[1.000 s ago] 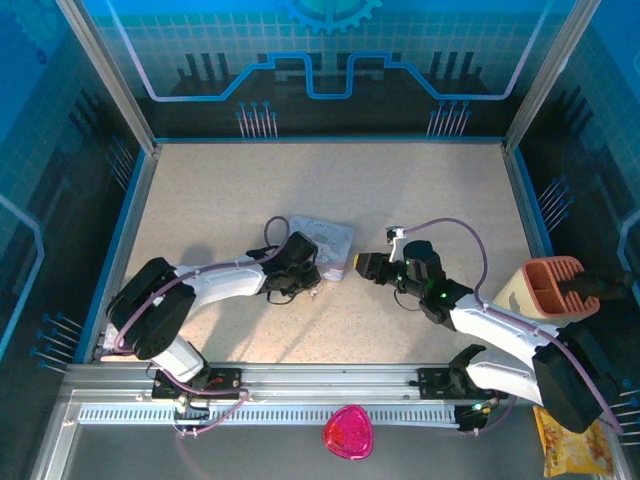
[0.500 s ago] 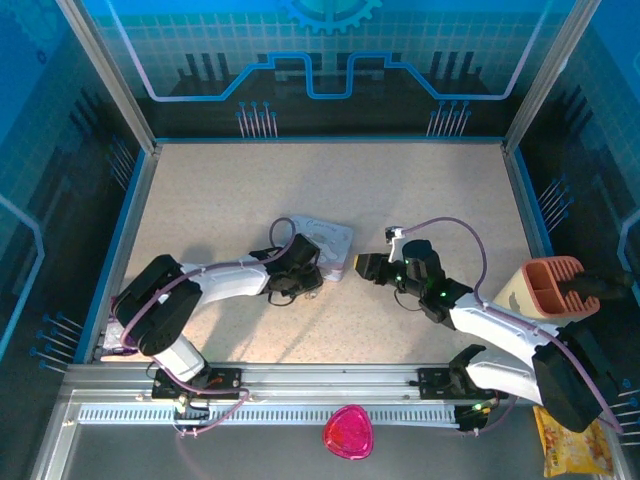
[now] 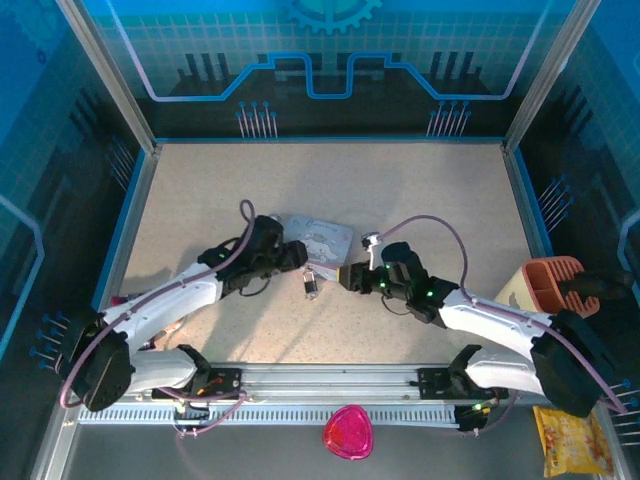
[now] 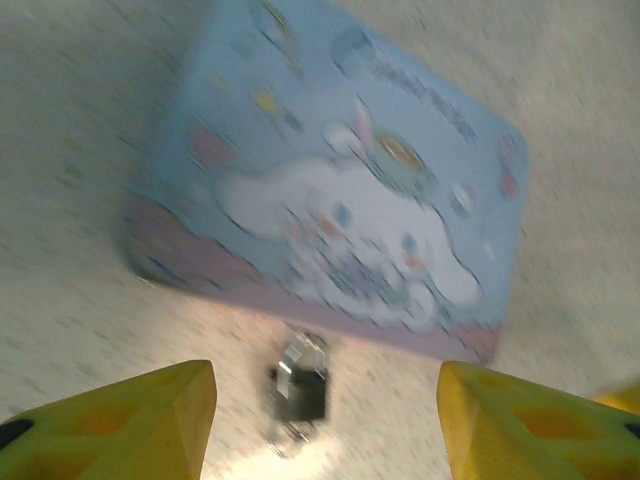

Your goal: Unlock a padlock with a key

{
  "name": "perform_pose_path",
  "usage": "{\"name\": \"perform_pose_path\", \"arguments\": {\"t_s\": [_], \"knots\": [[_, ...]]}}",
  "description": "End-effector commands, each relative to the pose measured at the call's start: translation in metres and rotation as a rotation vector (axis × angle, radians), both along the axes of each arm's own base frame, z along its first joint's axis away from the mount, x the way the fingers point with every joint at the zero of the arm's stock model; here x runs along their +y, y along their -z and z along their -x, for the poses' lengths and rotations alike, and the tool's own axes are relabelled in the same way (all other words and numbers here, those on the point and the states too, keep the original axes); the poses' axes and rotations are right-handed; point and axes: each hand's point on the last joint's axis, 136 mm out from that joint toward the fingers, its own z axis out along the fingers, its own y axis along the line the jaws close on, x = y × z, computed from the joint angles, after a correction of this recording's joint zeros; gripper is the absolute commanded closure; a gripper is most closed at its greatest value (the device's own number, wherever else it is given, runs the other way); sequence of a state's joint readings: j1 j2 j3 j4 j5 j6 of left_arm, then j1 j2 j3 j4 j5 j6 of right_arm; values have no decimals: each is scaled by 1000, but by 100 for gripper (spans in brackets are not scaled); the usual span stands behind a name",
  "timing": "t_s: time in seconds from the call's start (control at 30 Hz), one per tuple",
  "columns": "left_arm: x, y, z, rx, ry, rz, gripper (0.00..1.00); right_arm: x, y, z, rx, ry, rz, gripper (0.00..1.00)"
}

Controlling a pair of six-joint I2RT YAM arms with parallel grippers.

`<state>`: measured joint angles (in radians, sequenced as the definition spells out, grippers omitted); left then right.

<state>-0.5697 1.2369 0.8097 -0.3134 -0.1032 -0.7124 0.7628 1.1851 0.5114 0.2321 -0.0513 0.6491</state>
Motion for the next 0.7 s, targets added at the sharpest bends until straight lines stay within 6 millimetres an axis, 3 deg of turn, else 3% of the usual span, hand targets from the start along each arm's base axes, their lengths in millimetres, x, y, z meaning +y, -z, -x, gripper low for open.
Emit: {"name": "perform_pose_path", "arguments": {"t_s": [0.0,0.17,0.33,0.5,0.67], "knots": [[26,0,-19,-16,5,-100,37,20,0,4,-6,-35,20,56],[27,12,-58,43,31,-87,37,42,20,13,81,-83,36,56],[12,25,-81,53,84,-75,39,53,44,15,142,-97,84,55],[-2,44,-87,83,106,-37,42,56,69,7,222,-94,146,55],[-7,64,-76,126,116,-65,42,52,79,-11,237,-72,169,54]]}}
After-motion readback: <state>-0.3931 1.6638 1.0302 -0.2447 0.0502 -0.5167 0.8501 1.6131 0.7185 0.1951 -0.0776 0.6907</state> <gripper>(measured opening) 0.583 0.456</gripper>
